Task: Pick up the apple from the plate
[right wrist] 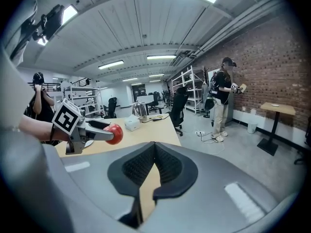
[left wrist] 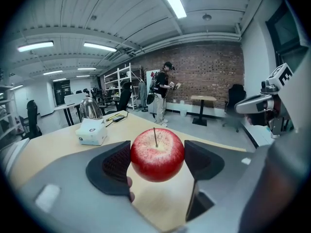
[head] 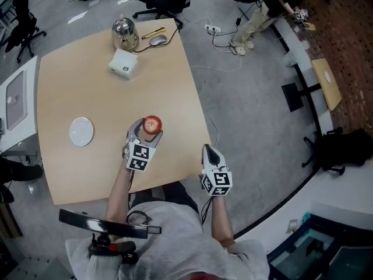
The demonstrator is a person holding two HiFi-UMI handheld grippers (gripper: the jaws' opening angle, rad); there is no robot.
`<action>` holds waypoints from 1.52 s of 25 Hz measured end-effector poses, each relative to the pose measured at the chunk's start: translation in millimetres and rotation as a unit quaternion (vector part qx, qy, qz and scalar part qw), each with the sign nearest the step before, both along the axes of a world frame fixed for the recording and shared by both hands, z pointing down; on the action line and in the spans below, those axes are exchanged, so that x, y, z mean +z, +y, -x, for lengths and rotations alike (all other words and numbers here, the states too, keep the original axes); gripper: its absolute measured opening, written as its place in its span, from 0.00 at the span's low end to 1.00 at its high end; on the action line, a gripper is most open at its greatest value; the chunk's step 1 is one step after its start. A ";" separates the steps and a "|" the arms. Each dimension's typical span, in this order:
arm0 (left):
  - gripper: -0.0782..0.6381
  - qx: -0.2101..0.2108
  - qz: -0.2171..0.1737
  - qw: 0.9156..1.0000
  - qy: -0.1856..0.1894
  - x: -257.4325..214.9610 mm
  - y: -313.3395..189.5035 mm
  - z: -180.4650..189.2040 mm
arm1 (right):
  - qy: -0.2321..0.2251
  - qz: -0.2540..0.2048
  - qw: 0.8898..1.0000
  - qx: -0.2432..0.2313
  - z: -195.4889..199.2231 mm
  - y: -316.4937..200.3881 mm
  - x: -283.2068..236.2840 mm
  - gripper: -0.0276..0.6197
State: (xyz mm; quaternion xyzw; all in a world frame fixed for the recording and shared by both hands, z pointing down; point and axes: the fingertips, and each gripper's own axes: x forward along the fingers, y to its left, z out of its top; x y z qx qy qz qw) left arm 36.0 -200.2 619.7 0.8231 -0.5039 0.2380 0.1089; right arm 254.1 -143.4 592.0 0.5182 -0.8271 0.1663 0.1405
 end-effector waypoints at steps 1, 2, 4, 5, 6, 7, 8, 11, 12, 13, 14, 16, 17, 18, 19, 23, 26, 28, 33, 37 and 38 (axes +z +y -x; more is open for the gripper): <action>0.62 0.002 0.000 1.000 0.001 1.0 -4.5 -5.3 | 0.000 0.000 1.000 0.001 -4.2 -2.7 -0.4 0.05; 0.62 0.005 0.001 1.000 0.003 2.6 -8.8 -10.2 | 0.000 -0.001 1.000 0.002 -8.1 -5.4 -0.2 0.05; 0.62 0.008 0.004 1.000 0.004 7.2 -16.4 -18.1 | 0.000 0.000 1.000 0.005 -14.4 -10.2 2.0 0.05; 0.62 0.010 0.005 1.000 0.005 9.4 -20.3 -21.6 | 0.000 0.001 1.000 0.007 -16.9 -12.6 3.2 0.05; 0.62 0.012 0.006 1.000 0.005 11.6 -24.1 -25.3 | -0.001 0.002 1.000 0.008 -19.3 -14.9 4.2 0.05; 0.62 0.015 0.008 1.000 0.005 13.9 -27.7 -29.0 | 0.000 0.004 1.000 0.009 -21.5 -17.0 5.2 0.05; 0.62 0.017 0.010 1.000 0.004 16.4 -31.3 -32.9 | 0.000 0.006 1.000 0.010 -24.0 -18.9 6.7 0.05; 0.62 0.026 0.012 1.000 0.000 24.2 -42.9 -44.4 | -0.001 0.012 1.000 0.012 -31.1 -25.4 12.3 0.05; 0.62 0.029 0.013 1.000 0.000 26.9 -47.0 -47.4 | -0.001 0.013 1.000 0.013 -32.7 -27.9 13.8 0.05; 0.62 0.031 0.014 0.999 0.000 29.6 -51.0 -50.1 | -0.001 0.014 1.000 0.013 -34.2 -30.4 15.2 0.05; 0.62 0.032 0.016 0.999 0.000 32.2 -55.1 -52.7 | -0.001 0.016 1.000 0.014 -35.8 -33.0 16.3 0.05; 0.62 0.036 0.019 0.999 0.000 36.8 -63.3 -58.8 | -0.002 0.019 1.000 0.016 -39.9 -38.2 18.5 0.05; 0.62 0.039 0.020 0.999 0.001 39.0 -67.2 -62.7 | -0.002 0.021 1.000 0.017 -42.5 -40.7 19.5 0.05; 0.62 0.041 0.021 0.999 0.001 41.3 -70.9 -66.7 | -0.002 0.022 1.000 0.019 -45.2 -43.0 20.5 0.05; 0.62 0.044 0.022 0.999 -0.001 43.6 -74.4 -70.2 | -0.002 0.023 1.000 0.020 -47.8 -45.1 21.4 0.05; 0.62 0.054 0.027 0.998 -0.009 56.9 -86.9 -82.3 | 0.000 0.028 0.999 0.023 -55.8 -52.4 27.1 0.05; 0.62 0.060 0.034 0.998 -0.010 66.6 -95.3 -92.8 | 0.001 0.032 0.999 0.027 -65.3 -57.1 31.6 0.05; 0.62 0.063 0.037 0.997 -0.012 73.2 -100.7 -99.2 | 0.001 0.035 0.999 0.032 -72.5 -59.7 34.8 0.05; 0.62 0.068 0.044 0.997 -0.019 88.0 -112.3 -111.6 | 0.004 0.044 0.998 0.043 -91.5 -62.1 42.0 0.05; 0.62 0.071 0.046 0.996 -0.023 94.2 -121.5 -120.7 | 0.007 0.047 0.998 0.052 -105.2 -65.8 44.7 0.05; 0.62 0.072 0.047 0.996 -0.025 96.3 -123.4 -122.4 | 0.007 0.048 0.997 0.054 -107.5 -66.9 45.4 0.05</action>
